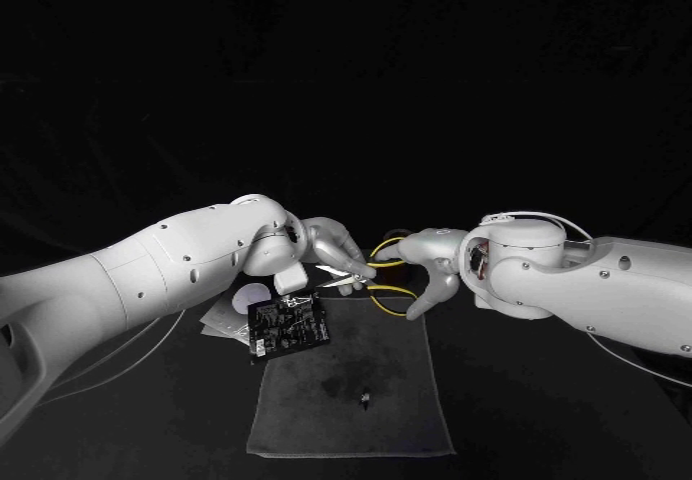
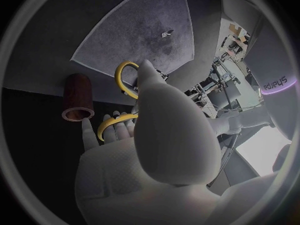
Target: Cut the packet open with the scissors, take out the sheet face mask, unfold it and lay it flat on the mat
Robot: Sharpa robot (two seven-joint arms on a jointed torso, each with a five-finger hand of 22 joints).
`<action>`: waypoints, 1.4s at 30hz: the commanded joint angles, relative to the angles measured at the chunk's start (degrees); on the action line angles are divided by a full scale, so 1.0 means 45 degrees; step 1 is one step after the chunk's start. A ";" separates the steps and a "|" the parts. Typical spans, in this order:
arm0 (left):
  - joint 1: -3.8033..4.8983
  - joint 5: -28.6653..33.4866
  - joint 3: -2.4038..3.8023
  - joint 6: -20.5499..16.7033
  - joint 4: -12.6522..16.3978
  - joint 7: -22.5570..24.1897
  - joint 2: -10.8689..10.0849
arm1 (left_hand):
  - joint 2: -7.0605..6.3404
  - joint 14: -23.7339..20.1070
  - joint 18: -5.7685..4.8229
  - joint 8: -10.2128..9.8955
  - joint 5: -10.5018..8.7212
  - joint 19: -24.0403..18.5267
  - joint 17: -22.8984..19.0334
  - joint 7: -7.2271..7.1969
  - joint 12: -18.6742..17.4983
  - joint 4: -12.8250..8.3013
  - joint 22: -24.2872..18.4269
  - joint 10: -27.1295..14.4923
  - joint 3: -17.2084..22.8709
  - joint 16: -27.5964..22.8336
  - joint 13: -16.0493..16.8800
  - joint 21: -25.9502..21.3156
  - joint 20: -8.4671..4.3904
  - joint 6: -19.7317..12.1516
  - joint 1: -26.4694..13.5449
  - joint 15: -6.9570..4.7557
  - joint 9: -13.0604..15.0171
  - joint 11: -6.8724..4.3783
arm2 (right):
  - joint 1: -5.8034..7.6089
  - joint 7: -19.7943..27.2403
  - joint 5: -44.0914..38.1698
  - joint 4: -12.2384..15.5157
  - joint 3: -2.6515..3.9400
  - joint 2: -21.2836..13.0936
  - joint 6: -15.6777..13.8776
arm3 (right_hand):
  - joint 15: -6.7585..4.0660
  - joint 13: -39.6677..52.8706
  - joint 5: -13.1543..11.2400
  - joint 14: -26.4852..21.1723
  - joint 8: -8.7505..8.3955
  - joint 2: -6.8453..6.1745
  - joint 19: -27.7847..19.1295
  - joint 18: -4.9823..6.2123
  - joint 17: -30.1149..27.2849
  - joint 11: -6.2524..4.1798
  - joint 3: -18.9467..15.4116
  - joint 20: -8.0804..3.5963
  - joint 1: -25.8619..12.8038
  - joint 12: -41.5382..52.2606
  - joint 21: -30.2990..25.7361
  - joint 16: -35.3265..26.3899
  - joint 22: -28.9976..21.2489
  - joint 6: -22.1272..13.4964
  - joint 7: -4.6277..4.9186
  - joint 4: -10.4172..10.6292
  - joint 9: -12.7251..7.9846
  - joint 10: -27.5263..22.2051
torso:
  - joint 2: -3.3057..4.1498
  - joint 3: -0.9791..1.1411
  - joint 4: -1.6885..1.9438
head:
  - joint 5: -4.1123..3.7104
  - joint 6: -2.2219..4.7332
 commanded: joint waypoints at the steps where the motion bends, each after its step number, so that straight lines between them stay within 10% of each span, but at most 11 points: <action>1: 0.0014 -0.0251 -0.0013 0.0116 -0.0078 -0.0744 -0.0016 | 0.0066 0.0092 -0.0011 0.0061 0.0047 -0.0061 0.0020 -0.0054 0.0070 -0.2318 0.0035 0.0324 0.2347 0.0086 0.0012 0.0079 -0.0001 -0.0049 -0.0016 -0.0020 0.0039 -0.0189 | 0.0032 0.0431 -0.0032 0.0033 0.0022 -0.0039 0.0149 | 0.0654 0.0048 0.0104 -0.0375 0.0178 -0.0086 -0.0060 -0.0122 0.0050 0.0108 0.0189 0.0040 0.0049 0.0010 -0.0017 0.0019 -0.0002 0.0484 0.0074 -0.0027 0.0156 0.0322 | 0.0000 0.0006 -0.0001 | 0.0012 -0.0016; 4: 0.0017 -0.0279 -0.0024 0.0137 -0.0107 -0.0891 -0.0009 | 0.0063 0.0099 -0.0007 0.0061 0.0047 -0.0065 0.0023 -0.0054 0.0071 -0.2328 0.0054 0.0327 0.2359 0.0086 0.0017 0.0103 -0.0003 -0.0049 -0.0021 -0.0023 0.0048 -0.0191 | 0.0033 0.1135 0.0096 0.0049 0.0021 -0.0076 -0.0729 | 0.0519 0.0183 0.0027 0.1582 0.0579 0.0136 0.0045 -0.0120 0.0412 0.0507 0.1043 0.0037 0.0262 0.0258 0.0037 0.0589 0.0028 0.1781 0.0425 -0.0048 0.0556 0.1697 | -0.0001 0.0004 0.0005 | 0.0022 -0.0009; 6: 0.0019 -0.0305 -0.0033 0.0143 -0.0134 -0.0991 -0.0002 | 0.0060 0.0106 -0.0003 0.0062 0.0047 -0.0072 0.0025 -0.0055 0.0072 -0.2338 0.0073 0.0331 0.2372 0.0085 0.0022 0.0126 -0.0004 -0.0048 -0.0027 -0.0025 0.0058 -0.0192 | 0.0034 0.1775 0.0320 0.0045 0.0021 -0.0108 -0.1557 | 0.0550 0.0359 -0.0126 0.3970 0.1075 0.0629 0.0210 -0.0116 0.0836 0.1223 0.2100 0.0035 0.0502 0.0697 0.0128 0.1302 0.0076 0.3320 0.1152 -0.0139 0.1007 0.4359 | -0.0007 0.0009 -0.0004 | 0.0033 -0.0015; 8: 0.0020 -0.0328 -0.0043 0.0149 -0.0164 -0.1075 0.0012 | 0.0060 0.0106 -0.0003 0.0062 0.0047 -0.0072 0.0025 -0.0055 0.0072 -0.2338 0.0073 0.0331 0.2372 0.0085 0.0022 0.0126 -0.0004 -0.0048 -0.0027 -0.0025 0.0058 -0.0192 | 0.0034 0.2338 0.0588 0.0040 0.0021 -0.0148 -0.2283 | 0.0499 0.0409 -0.0190 0.6712 0.1412 0.0939 0.0408 -0.0111 0.1305 0.1463 0.2727 0.0031 0.0705 0.0940 0.0226 0.2157 0.0125 0.4367 0.1369 -0.0339 0.1296 0.6001 | -0.0004 0.0007 -0.0013 | 0.0040 -0.0006; 11: 0.0021 -0.0358 -0.0067 0.0173 -0.0220 -0.1183 0.0032 | 0.0060 0.0106 -0.0003 0.0062 0.0047 -0.0072 0.0025 -0.0055 0.0072 -0.2338 0.0073 0.0331 0.2372 0.0085 0.0022 0.0126 -0.0004 -0.0048 -0.0027 -0.0025 0.0058 -0.0192 | 0.0034 0.2870 0.0868 0.0022 0.0021 -0.0197 -0.3029 | 0.0608 0.0316 -0.0186 0.7744 0.1649 0.1042 0.0501 -0.0107 0.1382 0.1619 0.3523 0.0011 0.0574 0.0762 0.0309 0.2330 0.0152 0.5086 0.1592 -0.0798 0.1409 0.6907 | 0.0001 0.0005 -0.0013 | 0.0060 -0.0021; 20: 0.0023 -0.0444 -0.0143 0.0273 -0.0345 -0.1403 0.0041 | 0.0055 0.0125 0.0005 0.0062 0.0046 -0.0088 0.0031 -0.0057 0.0076 -0.2361 0.0119 0.0343 0.2405 0.0084 0.0034 0.0181 -0.0007 -0.0049 -0.0043 -0.0032 0.0081 -0.0196 | 0.0034 0.2921 0.1085 0.0045 0.0021 -0.0311 -0.3296 | 0.0934 0.0295 -0.0240 0.6343 0.1500 0.0856 0.0171 -0.0117 0.0933 0.1730 0.4005 0.0028 -0.0234 0.0226 0.0272 0.1225 0.0091 0.5113 0.1503 -0.1372 0.1239 0.6856 | 0.0005 0.0016 -0.0003 | 0.0067 -0.0058; 28: 0.0023 -0.0472 -0.0164 0.0290 -0.0363 -0.1470 -0.0021 | 0.0052 0.0137 0.0009 0.0063 0.0046 -0.0099 0.0034 -0.0058 0.0078 -0.2375 0.0142 0.0350 0.2422 0.0083 0.0040 0.0208 -0.0008 -0.0049 -0.0050 -0.0036 0.0093 -0.0198 | 0.0035 0.3219 0.2437 0.0041 0.0022 -0.0520 -0.3421 | 0.1179 0.0319 -0.0268 0.7484 0.1559 0.0951 0.0254 -0.0081 0.1061 0.1720 0.4137 0.0022 -0.0489 0.0284 0.0343 0.1403 0.0117 0.5378 0.1583 -0.1594 0.1208 0.7158 | 0.0005 0.0006 -0.0014 | 0.0046 -0.0069; 31: 0.0023 -0.0474 -0.0168 0.0288 -0.0367 -0.1484 -0.0037 | 0.0056 0.0205 0.0021 0.0058 0.0047 -0.0127 0.0050 -0.0066 0.0109 -0.2405 0.0212 0.0418 0.2467 0.0096 0.0070 0.0290 -0.0008 -0.0057 -0.0085 -0.0056 0.0130 -0.0215 | 0.0036 0.3584 0.3362 -0.0047 0.0022 -0.0592 -0.3614 | 0.1593 0.0305 -0.0267 0.7562 0.1554 0.0968 0.0279 0.0231 0.1025 0.1881 0.4289 -0.0010 -0.0629 0.0250 0.0381 0.1295 0.0127 0.5494 0.1626 -0.1816 0.1163 0.7276 | -0.0007 0.0004 -0.0011 | 0.0052 -0.0076; 34: 0.0023 -0.0476 -0.0171 0.0282 -0.0365 -0.1495 -0.0058 | 0.0054 0.0231 0.0028 0.0057 0.0047 -0.0141 0.0057 -0.0071 0.0118 -0.2424 0.0243 0.0440 0.2488 0.0097 0.0082 0.0326 -0.0011 -0.0058 -0.0096 -0.0064 0.0146 -0.0222 | 0.0037 0.4016 0.4095 -0.0124 0.0021 -0.0656 -0.3751 | 0.1473 0.0310 -0.0275 0.8288 0.1580 0.0993 0.0317 0.0796 0.1102 0.2361 0.4612 -0.0014 -0.0915 0.0282 0.0426 0.1480 0.0140 0.5758 0.1691 -0.2125 0.1108 0.7758 | -0.0008 -0.0001 -0.0010 | 0.0052 -0.0079; 38: 0.0023 -0.0448 -0.0174 0.0238 -0.0362 -0.1502 -0.0083 | 0.0051 0.0230 0.0029 0.0057 0.0047 -0.0146 0.0057 -0.0072 0.0117 -0.2429 0.0248 0.0439 0.2494 0.0094 0.0082 0.0331 -0.0011 -0.0058 -0.0097 -0.0065 0.0149 -0.0222 | 0.0038 0.4717 0.5437 -0.0212 0.0020 -0.0742 -0.3958 | 0.1503 0.0318 -0.0274 0.8767 0.1645 0.1048 0.0252 0.1234 0.1130 0.2413 0.4998 0.0036 -0.1151 0.0315 0.0420 0.1557 0.0130 0.6106 0.1734 -0.2368 0.1073 0.8235 | 0.0005 0.0004 -0.0009 | 0.0050 -0.0070; 42: 0.0023 -0.0358 -0.0177 0.0242 -0.0313 -0.1432 -0.0149 | 0.0042 0.0225 0.0028 0.0056 0.0047 -0.0169 0.0057 -0.0071 0.0109 -0.2436 0.0269 0.0429 0.2513 0.0079 0.0086 0.0352 -0.0007 -0.0059 -0.0118 -0.0063 0.0164 -0.0220 | 0.0038 0.5361 0.6806 -0.0350 0.0020 -0.0902 -0.4385 | 0.1330 0.0295 -0.0461 0.9155 0.1694 0.1179 0.0520 0.1419 0.1108 0.2141 0.5957 0.0030 -0.1483 0.0263 0.0574 0.1523 0.0197 0.6490 0.2234 -0.2662 0.0998 0.8714 | 0.0008 -0.0006 0.0001 | 0.0014 -0.0036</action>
